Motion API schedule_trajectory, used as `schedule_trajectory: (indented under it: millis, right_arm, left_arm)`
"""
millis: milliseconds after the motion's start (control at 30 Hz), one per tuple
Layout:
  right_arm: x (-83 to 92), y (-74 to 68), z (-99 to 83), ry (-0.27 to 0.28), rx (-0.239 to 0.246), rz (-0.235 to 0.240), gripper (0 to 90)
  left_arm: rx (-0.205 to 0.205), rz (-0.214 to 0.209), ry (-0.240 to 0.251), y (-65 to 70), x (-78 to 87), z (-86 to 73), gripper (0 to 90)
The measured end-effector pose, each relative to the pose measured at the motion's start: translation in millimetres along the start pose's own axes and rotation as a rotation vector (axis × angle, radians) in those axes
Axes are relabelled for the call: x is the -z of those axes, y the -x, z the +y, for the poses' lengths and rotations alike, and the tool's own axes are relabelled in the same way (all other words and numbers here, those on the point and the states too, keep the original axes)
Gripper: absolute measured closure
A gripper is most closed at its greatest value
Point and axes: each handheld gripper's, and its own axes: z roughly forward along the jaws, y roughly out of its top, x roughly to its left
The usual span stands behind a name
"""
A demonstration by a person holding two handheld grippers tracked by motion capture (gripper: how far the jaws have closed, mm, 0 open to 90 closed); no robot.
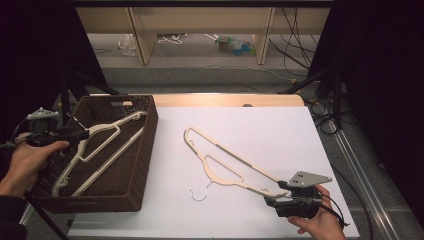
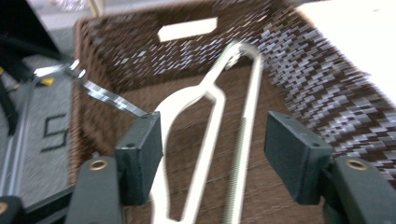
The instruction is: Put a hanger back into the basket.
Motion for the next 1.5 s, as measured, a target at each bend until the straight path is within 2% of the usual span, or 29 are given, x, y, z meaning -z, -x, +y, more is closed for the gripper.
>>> schedule_trajectory:
  millis: [67,167,333,400,433,467,533,633,700,733,767,867,900,1000,1200,1267,1400,1467,1500]
  right_arm:
    - [-0.1,0.3,0.2,0.015,-0.004,0.001,30.0]
    - [-0.1,0.4,0.0,0.019,-0.005,-0.002,30.0]
    - [-1.3,0.5,-0.9,0.035,-0.012,-0.001,29.8]
    - [-1.8,0.8,-1.4,0.047,-0.01,-0.004,29.7]
    - [-1.6,0.8,-1.6,0.051,-0.013,-0.006,29.8]
    - [-1.2,0.7,-1.8,0.056,-0.018,-0.003,29.7]
    - [-1.6,1.2,-2.0,0.068,-0.02,-0.004,29.4]
    - [-2.2,0.9,-2.8,0.077,-0.017,-0.006,28.9]
    - [-2.7,0.6,-3.5,0.077,-0.02,-0.002,28.9]
    - [-3.2,0.5,-3.8,0.077,-0.02,0.002,28.8]
    - [-3.2,0.5,-3.8,0.077,-0.02,0.002,28.8]
    - [-3.0,0.0,-3.7,0.08,-0.023,-0.003,28.7]
    - [-3.0,0.0,-3.7,0.08,-0.023,-0.003,28.7]
    - [-3.6,-1.3,-3.4,0.086,-0.018,-0.001,28.6]
    - [-4.4,-1.5,-3.8,0.086,-0.014,0.002,28.7]
    - [-5.0,-1.5,-4.0,0.086,-0.011,0.006,28.7]
    - [-5.3,-1.2,-4.4,0.085,-0.018,0.009,28.7]
    - [-5.8,-0.9,-4.6,0.082,-0.016,0.011,28.7]
    - [-6.8,-0.9,-4.8,0.083,-0.012,0.009,28.7]
  left_arm:
    - [-0.008,-0.015,0.022,11.7,6.9,1.2,33.5]
    - [-0.035,-0.049,0.072,33.0,17.1,1.2,32.7]
    - [-0.071,-0.155,0.155,76.6,28.1,-3.3,29.5]
    - [-0.078,-0.192,0.175,95.9,29.6,-7.7,28.8]
    - [-0.099,-0.212,0.185,104.7,29.7,-9.6,28.9]
    - [-0.094,-0.234,0.192,114.3,29.5,-12.0,28.8]
    - [-0.111,-0.276,0.227,133.1,28.0,-16.4,28.7]
    - [-0.122,-0.318,0.238,154.6,25.3,-21.0,28.3]
    - [-0.161,-0.339,0.223,167.7,23.1,-23.7,26.9]
    - [-0.165,-0.373,0.215,180.8,19.7,-27.5,26.7]
    - [-0.165,-0.373,0.215,180.8,19.7,-27.5,26.4]
    - [-0.178,-0.417,0.228,202.2,15.8,-35.0,26.2]
    - [-0.178,-0.417,0.228,202.2,15.8,-35.0,26.2]
    - [-0.199,-0.447,0.229,216.8,11.5,-46.4,25.2]
    - [-0.237,-0.476,0.23,227.7,5.5,-61.4,23.0]
    - [-0.22,-0.473,0.228,231.4,1.7,-66.4,22.6]
    - [-0.258,-0.465,0.217,235.1,-9.2,-77.4,21.8]
    - [-0.229,-0.469,0.218,237.4,-13.0,-82.8,21.5]
    - [-0.228,-0.464,0.22,238.8,-14.5,-85.0,21.2]
